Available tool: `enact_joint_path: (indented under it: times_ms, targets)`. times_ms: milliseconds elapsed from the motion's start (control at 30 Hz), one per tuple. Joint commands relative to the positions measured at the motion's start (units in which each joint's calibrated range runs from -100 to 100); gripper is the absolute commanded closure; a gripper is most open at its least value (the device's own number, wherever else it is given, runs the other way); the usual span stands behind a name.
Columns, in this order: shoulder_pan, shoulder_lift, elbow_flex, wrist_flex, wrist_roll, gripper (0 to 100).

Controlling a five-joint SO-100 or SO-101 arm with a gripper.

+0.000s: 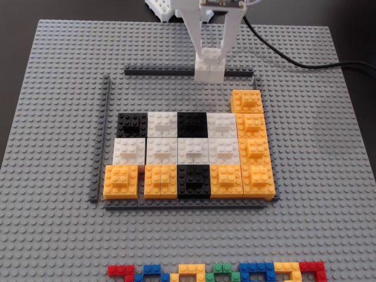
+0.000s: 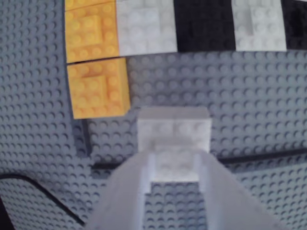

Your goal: Grab the cube and place it into the grid

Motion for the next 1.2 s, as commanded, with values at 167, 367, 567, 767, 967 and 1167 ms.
enact_joint_path:
  times_ms: [167, 367, 567, 767, 967, 1167]
  targets:
    - [0.45, 1.1, 1.77, -4.13, 0.63, 96]
    - [0.16, 3.85, 1.96, -5.5, 0.63, 96]
    - [-0.36, 6.51, 1.68, -6.57, 0.59, 96]
    - [-1.02, 9.09, 0.78, -7.5, 0.34, 96]
    - [-1.98, 11.07, -0.67, -7.99, 0.1, 96]
    - [-2.64, 12.1, -2.03, -8.38, 0.15, 96]
